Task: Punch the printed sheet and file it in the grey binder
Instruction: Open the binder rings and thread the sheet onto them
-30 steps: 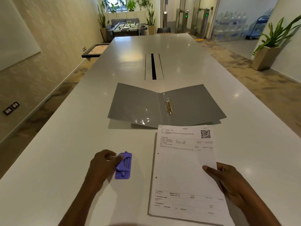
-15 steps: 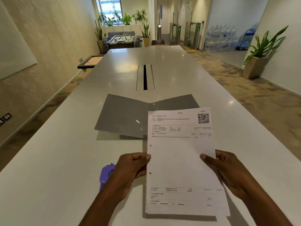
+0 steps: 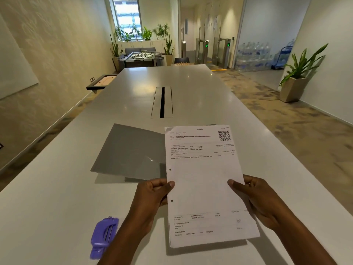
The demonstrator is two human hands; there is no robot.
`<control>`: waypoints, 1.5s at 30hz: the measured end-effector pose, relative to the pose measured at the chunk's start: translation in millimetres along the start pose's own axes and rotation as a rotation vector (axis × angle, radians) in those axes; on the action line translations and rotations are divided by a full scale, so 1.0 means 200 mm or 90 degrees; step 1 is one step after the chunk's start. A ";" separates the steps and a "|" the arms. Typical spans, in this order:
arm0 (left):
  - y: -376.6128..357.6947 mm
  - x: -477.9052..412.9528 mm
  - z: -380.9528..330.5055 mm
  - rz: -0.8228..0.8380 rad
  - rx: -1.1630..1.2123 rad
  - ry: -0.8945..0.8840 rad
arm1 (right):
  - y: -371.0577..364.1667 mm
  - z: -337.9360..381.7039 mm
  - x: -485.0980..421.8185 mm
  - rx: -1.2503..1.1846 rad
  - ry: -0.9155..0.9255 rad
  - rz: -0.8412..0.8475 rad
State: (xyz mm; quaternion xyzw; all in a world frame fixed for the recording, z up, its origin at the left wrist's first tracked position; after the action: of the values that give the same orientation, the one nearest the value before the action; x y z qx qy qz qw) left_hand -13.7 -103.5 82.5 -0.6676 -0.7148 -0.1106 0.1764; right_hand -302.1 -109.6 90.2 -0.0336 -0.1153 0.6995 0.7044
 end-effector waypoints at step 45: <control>-0.12 -0.57 0.24 -0.154 -0.744 -0.055 | 0.41 -0.40 -0.59 0.182 -0.068 -0.110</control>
State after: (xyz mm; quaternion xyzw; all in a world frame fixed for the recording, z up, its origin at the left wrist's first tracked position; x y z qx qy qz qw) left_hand -37.7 -190.5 -5.0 -0.5719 -0.6127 -0.4777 -0.2633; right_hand -364.5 -216.1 -19.0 0.1144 -0.0544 0.6464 0.7525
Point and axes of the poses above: each hand's wrist, its own x-axis away from the middle knuckle, its own y-axis out of the back of the hand, z = x × y, the point moved 10 cm from there along -x, towards the middle knuckle, and after that the axes turned 11 degrees about y, right-handed, at the moved point
